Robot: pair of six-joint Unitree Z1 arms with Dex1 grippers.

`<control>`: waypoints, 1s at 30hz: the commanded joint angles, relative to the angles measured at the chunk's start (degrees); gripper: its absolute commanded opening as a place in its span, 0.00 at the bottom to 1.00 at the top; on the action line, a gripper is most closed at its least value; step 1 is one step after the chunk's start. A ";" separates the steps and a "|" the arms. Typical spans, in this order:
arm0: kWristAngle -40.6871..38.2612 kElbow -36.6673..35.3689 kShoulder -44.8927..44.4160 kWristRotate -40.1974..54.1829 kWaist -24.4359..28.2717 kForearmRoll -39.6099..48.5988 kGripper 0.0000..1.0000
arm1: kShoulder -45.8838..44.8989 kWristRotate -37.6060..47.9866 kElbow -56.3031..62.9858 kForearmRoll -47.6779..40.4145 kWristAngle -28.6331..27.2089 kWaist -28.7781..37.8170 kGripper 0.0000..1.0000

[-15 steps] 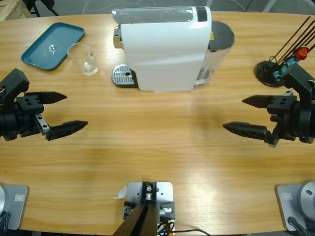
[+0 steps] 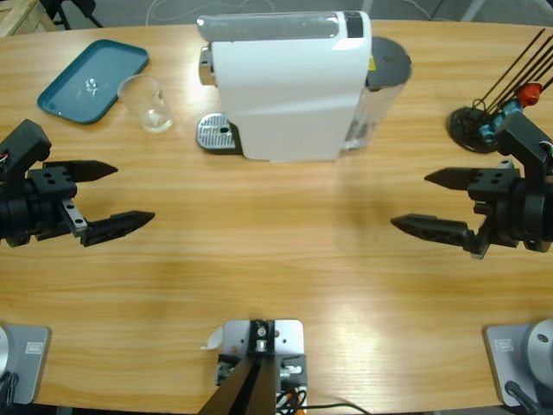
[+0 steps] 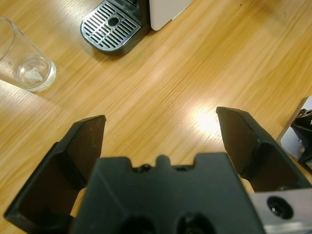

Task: Pour coffee

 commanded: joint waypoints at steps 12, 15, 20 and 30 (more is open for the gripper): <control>-1.84 -29.28 -2.58 -4.08 9.32 26.59 0.98 | 2.00 0.69 0.42 -0.59 -0.51 0.66 0.85; -14.43 -36.33 -0.10 -5.48 16.38 33.77 0.98 | 1.21 1.17 0.42 -0.44 -1.27 0.70 0.84; -39.49 -35.84 7.37 -11.00 27.53 29.60 0.82 | -1.15 3.26 0.60 0.00 -2.73 0.68 0.84; -55.42 -35.45 18.38 -29.14 30.96 17.80 0.73 | -1.85 3.70 0.77 0.27 -3.33 0.65 0.84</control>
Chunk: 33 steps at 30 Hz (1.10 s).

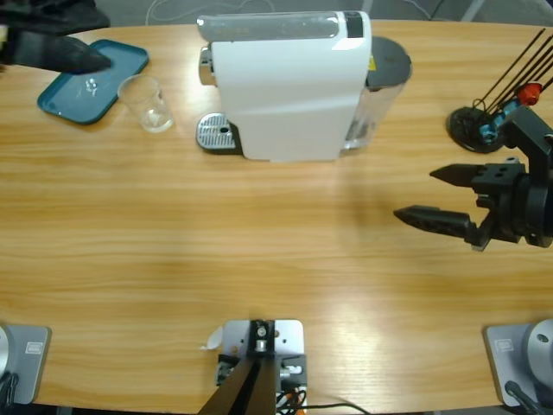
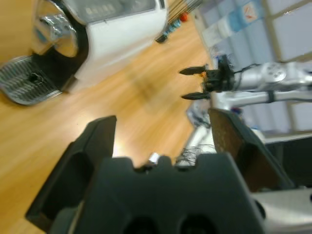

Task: Pour coffee

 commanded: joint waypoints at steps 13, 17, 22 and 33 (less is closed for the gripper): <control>-9.85 10.07 14.99 -27.28 6.00 -35.65 0.73 | -1.32 0.71 0.84 0.33 -1.12 0.56 0.84; -10.64 10.07 18.63 -29.44 6.07 -41.11 0.73 | -1.29 0.71 0.83 0.24 -1.12 0.52 0.84; -12.33 9.91 22.53 -31.46 6.33 -47.09 0.73 | -0.76 0.64 0.77 0.10 -0.88 0.58 0.84; -13.70 9.58 25.75 -32.31 6.86 -49.99 0.73 | -0.57 0.62 0.77 -0.02 -0.77 0.56 0.84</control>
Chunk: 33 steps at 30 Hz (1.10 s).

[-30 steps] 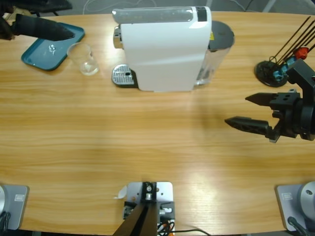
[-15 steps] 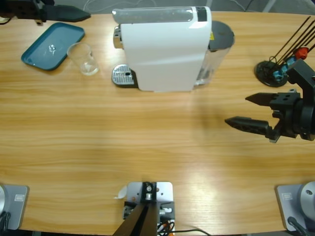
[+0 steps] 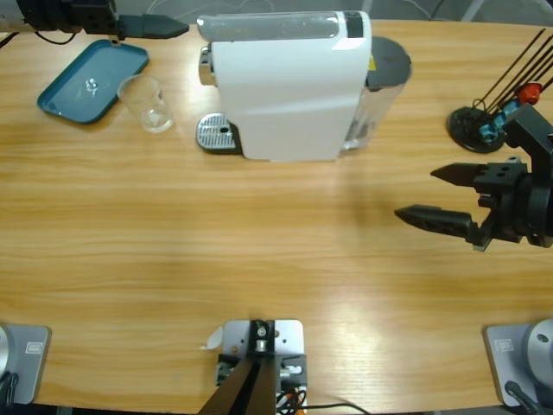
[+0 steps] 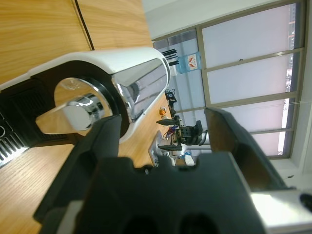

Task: Pour coffee

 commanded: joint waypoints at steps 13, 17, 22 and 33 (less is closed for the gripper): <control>-0.93 -0.42 5.76 -3.63 -1.18 -3.31 0.73 | -0.37 0.61 0.77 -0.02 -0.67 0.54 0.84; -0.84 -0.26 5.76 -4.05 -2.63 -3.83 0.73 | -0.37 0.61 0.77 -0.02 -0.65 0.54 0.84; -0.93 -0.49 5.91 -4.14 -2.84 -4.01 0.73 | -0.32 0.61 0.77 -0.02 -0.65 0.58 0.84; -2.67 -1.78 4.05 -3.98 -1.90 -4.54 0.00 | 0.22 0.61 0.77 -0.29 -0.65 0.54 0.84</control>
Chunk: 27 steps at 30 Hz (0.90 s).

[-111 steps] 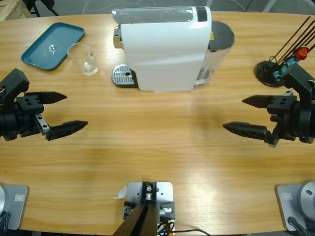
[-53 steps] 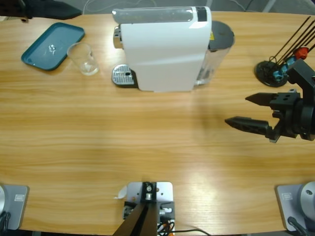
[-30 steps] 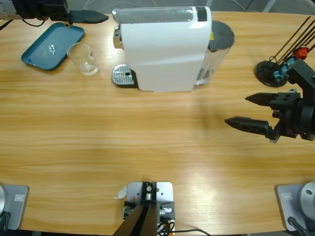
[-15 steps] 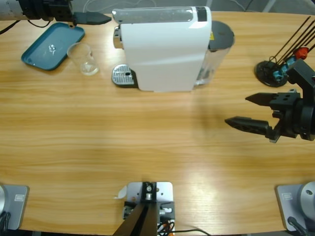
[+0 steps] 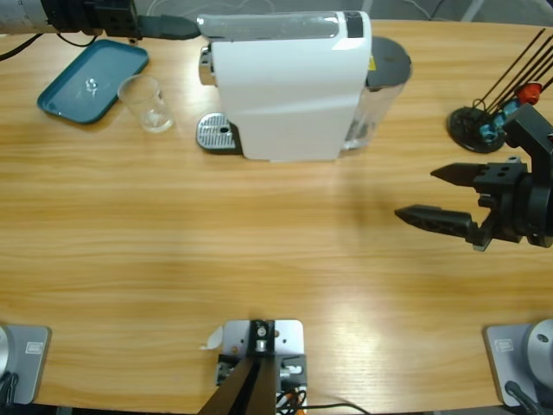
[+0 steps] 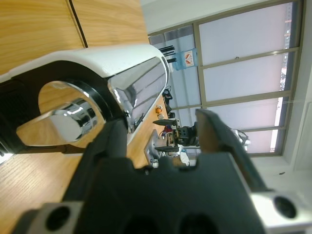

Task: Pour coffee

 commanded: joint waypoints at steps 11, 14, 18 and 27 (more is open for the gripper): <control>-3.59 -1.82 3.56 0.03 0.36 -1.77 0.00 | 0.06 0.60 0.86 -0.36 -0.71 0.58 0.84; -3.96 -2.99 4.65 -0.15 -0.15 -1.77 0.00 | -0.02 0.60 0.86 -0.29 -0.74 0.52 0.84; -4.38 -4.70 4.93 -0.59 -0.75 -1.68 0.00 | -0.18 0.60 0.86 -0.36 -0.74 0.59 0.84; -4.59 -6.21 1.50 -1.59 -0.71 -0.96 0.00 | -0.23 0.60 0.86 -0.36 -0.81 0.59 0.84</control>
